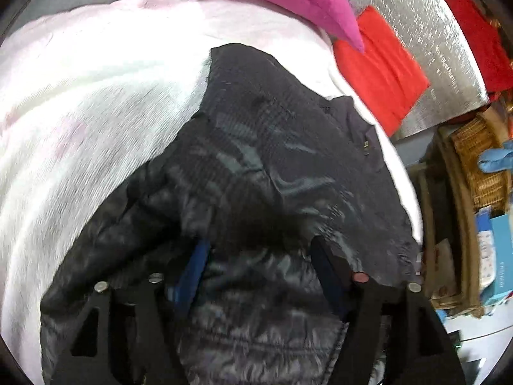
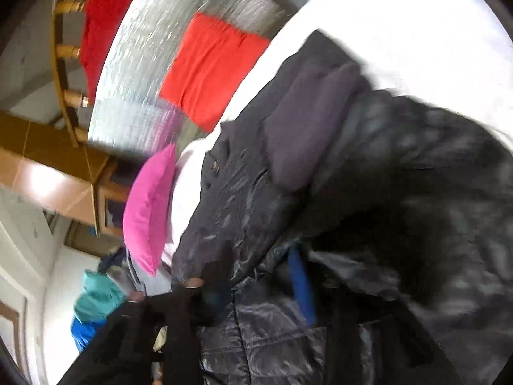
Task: Fold large clothes
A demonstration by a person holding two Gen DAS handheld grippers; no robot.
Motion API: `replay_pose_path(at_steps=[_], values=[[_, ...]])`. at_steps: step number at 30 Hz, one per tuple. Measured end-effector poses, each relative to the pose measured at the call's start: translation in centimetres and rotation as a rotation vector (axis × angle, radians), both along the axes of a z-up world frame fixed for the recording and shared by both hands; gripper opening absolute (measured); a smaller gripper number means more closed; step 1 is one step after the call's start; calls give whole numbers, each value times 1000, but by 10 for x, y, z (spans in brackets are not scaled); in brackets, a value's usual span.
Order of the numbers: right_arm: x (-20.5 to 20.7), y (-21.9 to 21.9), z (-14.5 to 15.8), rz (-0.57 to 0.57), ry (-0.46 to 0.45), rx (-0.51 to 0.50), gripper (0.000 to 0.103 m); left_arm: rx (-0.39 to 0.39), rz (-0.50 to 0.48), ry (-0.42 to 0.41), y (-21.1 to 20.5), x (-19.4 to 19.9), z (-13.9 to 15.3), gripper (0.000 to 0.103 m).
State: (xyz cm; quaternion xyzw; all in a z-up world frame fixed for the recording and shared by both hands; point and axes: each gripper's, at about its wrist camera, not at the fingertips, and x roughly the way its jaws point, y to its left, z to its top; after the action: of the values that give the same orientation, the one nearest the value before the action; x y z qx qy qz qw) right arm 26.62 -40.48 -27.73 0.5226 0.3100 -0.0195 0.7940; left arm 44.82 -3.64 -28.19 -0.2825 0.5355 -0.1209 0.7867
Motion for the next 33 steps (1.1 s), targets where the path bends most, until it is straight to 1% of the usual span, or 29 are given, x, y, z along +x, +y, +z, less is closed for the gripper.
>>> replay_pose_path(at_steps=[1,2,3,5,6,8,9,10,11,12,14,15,16,18,19,21,23,24,25,28,29,31,33], values=[[-10,-10,-2,-53,-9,20,72,-7,5,5,6,-5,-1,69],[-13,-17,-4,-90,-13,34,72,-16,14,16,10,-3,-4,69],[-17,-24,-5,-105,-13,48,72,-27,31,27,16,0,-6,69],[-15,-39,-10,-111,21,83,71,-38,74,39,24,8,-9,69],[-9,-47,-14,-131,42,99,71,-50,89,45,27,13,-11,69],[2,-55,-18,-143,52,118,58,-54,100,53,30,20,-13,68],[8,-57,-18,-137,63,110,39,-37,99,49,28,24,-13,67],[16,-56,-14,-117,79,79,34,-12,93,44,27,25,-12,62],[20,-54,-9,-111,77,41,32,27,82,38,24,26,-10,52],[18,-51,1,-111,56,-13,29,43,74,28,21,28,-9,51],[14,-39,19,-110,11,-128,29,47,72,2,21,26,-9,51],[13,-36,21,-110,4,-150,29,57,73,1,20,26,-11,51],[14,-34,16,-106,22,-160,29,76,67,5,19,25,-16,50],[22,-39,-7,-78,133,-142,28,122,40,-9,18,21,-15,50],[22,-40,-11,-74,126,-114,28,157,12,-14,13,20,-13,50],[14,-41,-6,-76,107,-95,32,193,-31,-9,6,19,-7,50],[4,-40,1,-71,100,-63,40,212,-58,-9,4,9,1,50],[-2,-37,8,-59,90,-64,56,227,-73,-17,4,2,6,51],[-6,-33,14,-50,81,-91,66,246,-89,-27,3,-5,10,52],[-31,-23,36,-17,51,-198,66,372,-142,-104,-5,-36,29,55],[-42,-21,41,-6,43,-219,66,414,-154,-137,-6,-49,36,56],[-65,-19,50,4,25,-250,66,494,-167,-217,-10,-76,50,60],[-87,-16,60,11,1,-282,66,573,-164,-318,-13,-107,70,64]])
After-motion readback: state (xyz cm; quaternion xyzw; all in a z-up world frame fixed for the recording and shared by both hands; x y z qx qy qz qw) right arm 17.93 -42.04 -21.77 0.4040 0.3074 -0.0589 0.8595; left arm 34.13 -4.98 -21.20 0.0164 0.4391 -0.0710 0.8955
